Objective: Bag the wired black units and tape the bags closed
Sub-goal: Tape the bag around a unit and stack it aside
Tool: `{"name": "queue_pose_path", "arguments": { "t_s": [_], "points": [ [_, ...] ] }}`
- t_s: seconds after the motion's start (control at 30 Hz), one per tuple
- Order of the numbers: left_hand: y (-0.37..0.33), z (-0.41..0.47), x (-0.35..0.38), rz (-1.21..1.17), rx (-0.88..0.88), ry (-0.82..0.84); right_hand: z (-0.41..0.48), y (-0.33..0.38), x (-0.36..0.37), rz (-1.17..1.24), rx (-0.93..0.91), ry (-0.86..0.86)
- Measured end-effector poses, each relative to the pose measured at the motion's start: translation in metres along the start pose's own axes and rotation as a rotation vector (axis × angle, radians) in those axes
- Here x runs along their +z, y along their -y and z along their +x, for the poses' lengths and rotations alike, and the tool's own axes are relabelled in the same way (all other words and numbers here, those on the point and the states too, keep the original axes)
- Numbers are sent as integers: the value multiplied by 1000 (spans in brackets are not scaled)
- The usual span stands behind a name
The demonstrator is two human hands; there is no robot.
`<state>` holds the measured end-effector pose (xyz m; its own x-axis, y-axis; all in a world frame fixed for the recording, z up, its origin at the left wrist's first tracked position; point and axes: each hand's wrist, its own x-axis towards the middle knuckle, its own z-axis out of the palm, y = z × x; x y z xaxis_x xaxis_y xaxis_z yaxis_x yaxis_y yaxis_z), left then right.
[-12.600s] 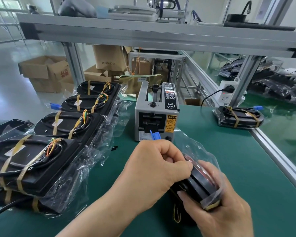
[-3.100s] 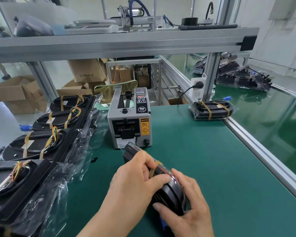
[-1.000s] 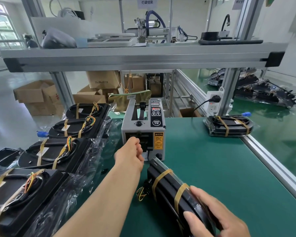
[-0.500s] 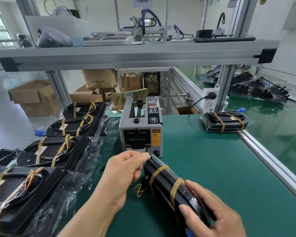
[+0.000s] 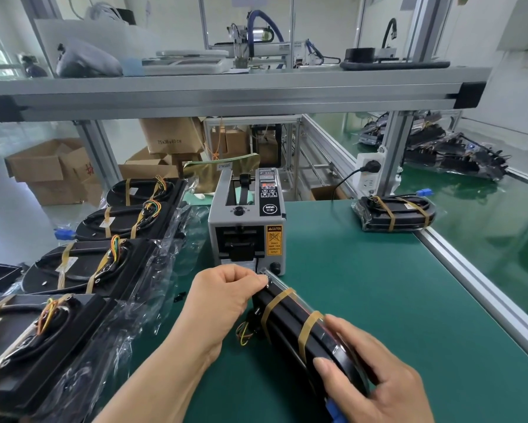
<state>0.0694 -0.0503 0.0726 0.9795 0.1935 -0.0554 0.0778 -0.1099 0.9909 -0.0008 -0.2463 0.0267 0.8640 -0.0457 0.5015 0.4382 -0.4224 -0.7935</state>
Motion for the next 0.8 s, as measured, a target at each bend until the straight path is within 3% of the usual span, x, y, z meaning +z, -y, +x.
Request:
{"name": "queue_pose_path", "arguments": {
  "t_s": [0.8],
  "points": [
    [3, 2, 4, 28, 28, -51, -1, -7, 1, 2, -3, 11]
  ]
}}
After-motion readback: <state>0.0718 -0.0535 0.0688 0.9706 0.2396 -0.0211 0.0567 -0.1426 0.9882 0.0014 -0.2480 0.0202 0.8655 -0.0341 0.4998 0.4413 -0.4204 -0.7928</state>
